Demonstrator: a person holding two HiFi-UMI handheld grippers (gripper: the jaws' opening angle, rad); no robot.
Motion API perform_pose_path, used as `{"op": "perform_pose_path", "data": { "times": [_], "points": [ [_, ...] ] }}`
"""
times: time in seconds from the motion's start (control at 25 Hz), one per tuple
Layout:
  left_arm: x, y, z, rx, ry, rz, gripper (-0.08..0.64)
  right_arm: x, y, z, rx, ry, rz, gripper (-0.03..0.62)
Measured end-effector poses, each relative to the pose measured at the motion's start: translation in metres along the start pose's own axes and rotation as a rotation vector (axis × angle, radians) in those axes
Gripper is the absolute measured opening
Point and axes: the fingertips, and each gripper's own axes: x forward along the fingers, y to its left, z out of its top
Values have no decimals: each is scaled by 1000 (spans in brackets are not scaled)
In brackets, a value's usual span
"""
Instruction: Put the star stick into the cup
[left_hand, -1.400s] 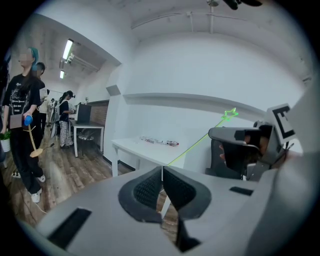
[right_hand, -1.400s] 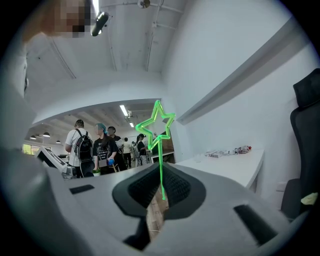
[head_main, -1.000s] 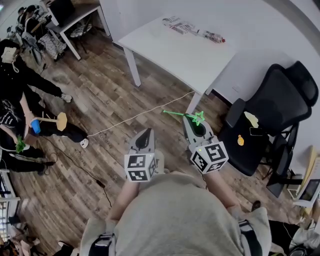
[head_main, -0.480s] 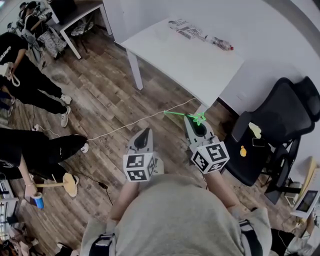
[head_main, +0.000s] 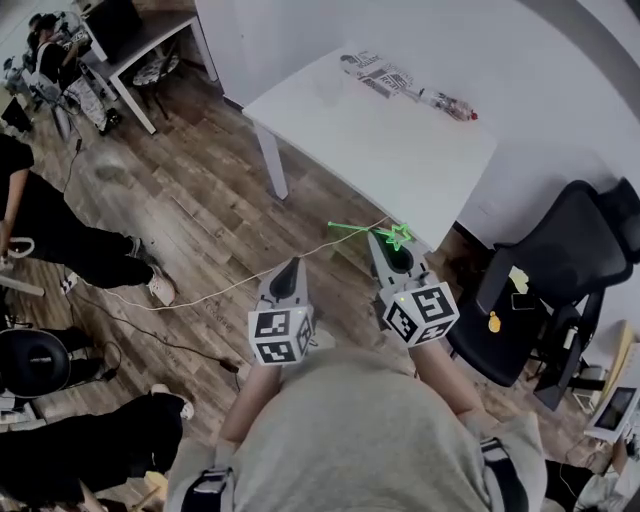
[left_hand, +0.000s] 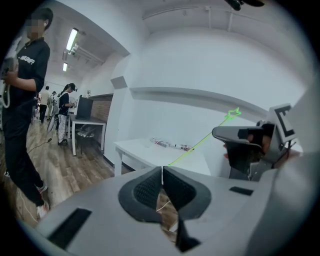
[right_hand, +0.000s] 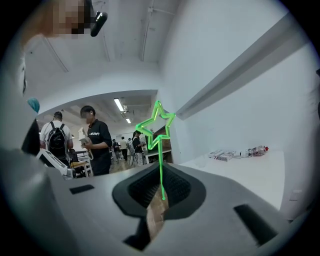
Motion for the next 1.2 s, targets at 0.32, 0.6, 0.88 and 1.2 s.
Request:
{"op": "perform_pose_path", "data": {
  "times": [0.32, 0.6, 0.88, 1.2],
  "points": [
    [46, 43, 39, 15, -4, -37, 9, 70, -4, 12, -2, 3, -23, 14],
    [83, 89, 64, 10, -2, -33, 9, 127, -10, 21, -3, 0, -37, 14],
    [118, 124, 82, 23, 7, -36, 9, 178, -20, 26, 2, -11, -48, 14],
    [153, 154, 94, 41, 21, -54, 9, 223, -35, 30, 0, -25, -78, 14]
  ]
}}
